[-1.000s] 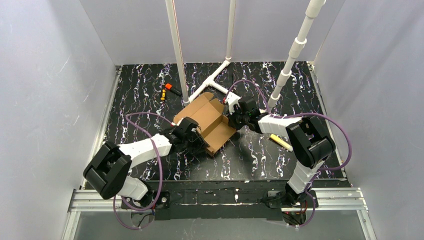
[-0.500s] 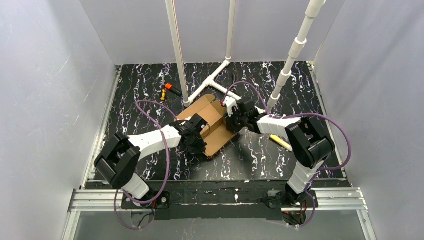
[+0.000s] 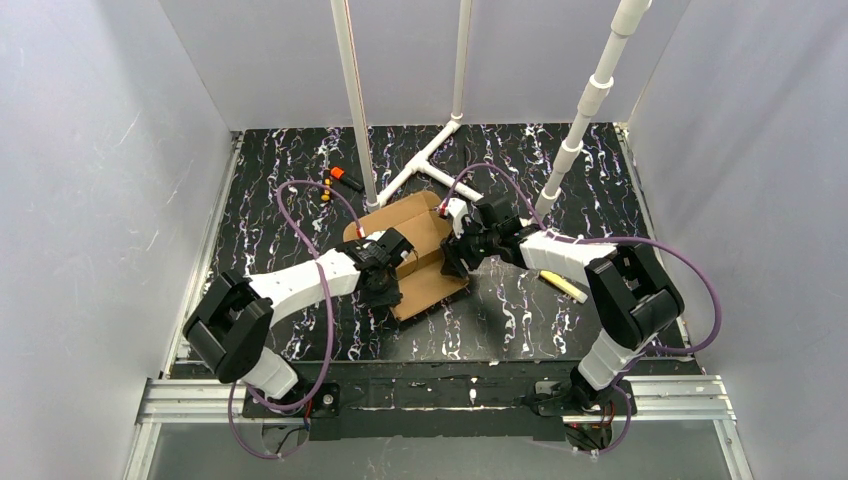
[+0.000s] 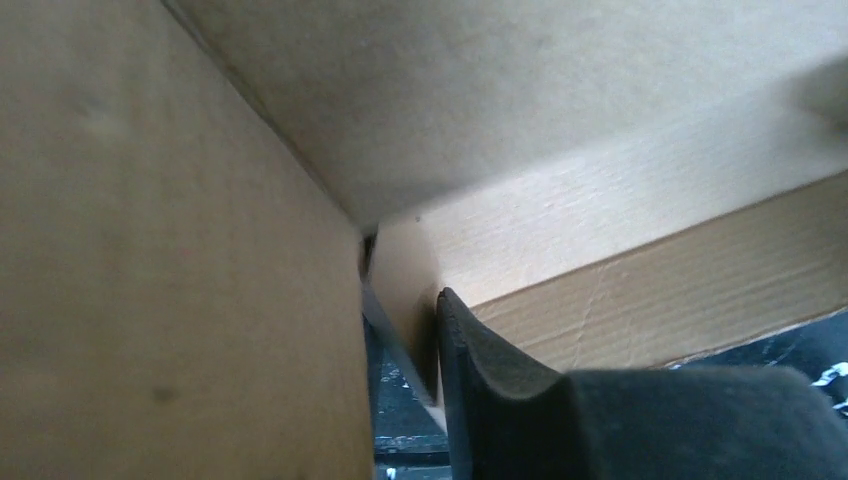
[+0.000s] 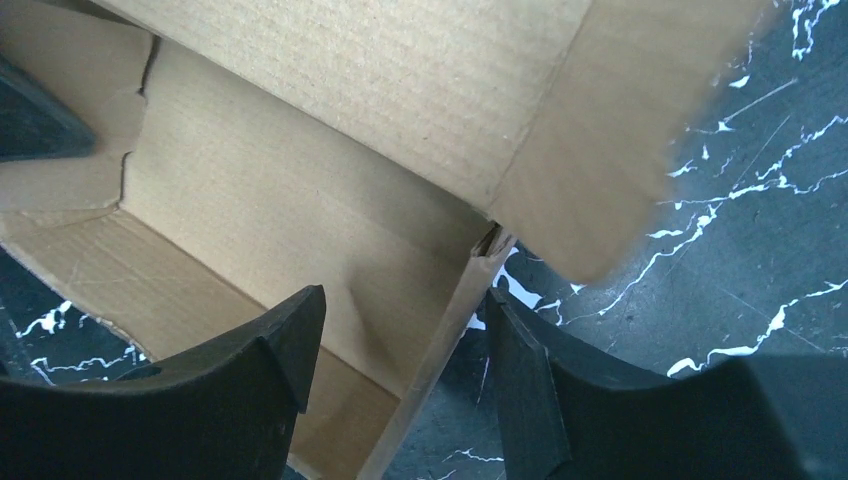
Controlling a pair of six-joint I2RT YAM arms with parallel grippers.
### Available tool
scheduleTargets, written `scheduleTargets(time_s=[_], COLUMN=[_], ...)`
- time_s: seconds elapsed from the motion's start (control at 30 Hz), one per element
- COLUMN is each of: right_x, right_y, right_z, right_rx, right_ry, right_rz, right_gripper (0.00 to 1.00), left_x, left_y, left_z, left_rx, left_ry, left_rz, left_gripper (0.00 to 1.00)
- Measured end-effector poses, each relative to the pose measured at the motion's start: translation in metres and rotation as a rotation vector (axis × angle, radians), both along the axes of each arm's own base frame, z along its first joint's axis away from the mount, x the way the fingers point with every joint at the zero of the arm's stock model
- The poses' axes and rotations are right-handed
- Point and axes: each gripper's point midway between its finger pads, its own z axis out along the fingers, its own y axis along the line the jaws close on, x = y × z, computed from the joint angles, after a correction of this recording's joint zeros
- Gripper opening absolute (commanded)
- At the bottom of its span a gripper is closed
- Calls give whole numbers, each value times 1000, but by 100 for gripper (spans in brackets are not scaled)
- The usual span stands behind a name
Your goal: Fold the paper box
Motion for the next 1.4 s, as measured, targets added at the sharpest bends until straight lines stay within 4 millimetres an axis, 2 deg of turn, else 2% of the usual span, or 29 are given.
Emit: scheduleTargets(time_s=[0.13, 0.3, 0.37, 0.5, 0.73, 0.77, 0.83, 0.87, 0.93, 1.17, 1.33, 1.4], right_x=[-1, 3, 3, 3, 3, 3, 2, 2, 1, -1, -2, -2], right_y=[1, -1, -1, 0, -1, -1, 0, 0, 1, 1, 1, 1], right_z=[1, -2, -4, -6, -7, -8, -8, -8, -8, -9, -9, -9], right_rx=[-1, -26, -36, -54, -71, -72, -73, -74, -75, -81, -83, -84], right_ry=[-1, -14, -17, -29, -37, -38, -39, -39, -43, -40, -39, -38], right_rz=[-2, -30, -35, -42, -51, -52, -50, -49, -43, -35, -33, -33], right_gripper=[45, 42, 42, 42, 43, 44, 46, 47, 48, 48, 48, 48], left_x=[-2, -3, -2, -1, 8, 8, 9, 9, 8, 7, 10, 11], left_y=[6, 7, 7, 7, 16, 17, 19, 19, 20, 23, 24, 25], left_z=[-6, -12, -11, -6, -4, -4, -4, -4, -2, 7, 11, 11], left_rx=[54, 86, 89, 100, 153, 158, 168, 171, 182, 190, 197, 214], left_ry=[26, 56, 58, 60, 47, 46, 43, 42, 44, 27, 10, 12], left_rz=[-34, -39, -39, -36, -4, -4, -6, -9, -31, -74, -80, -77], left_gripper=[35, 34, 28, 0, 0, 3, 24, 30, 36, 41, 40, 37])
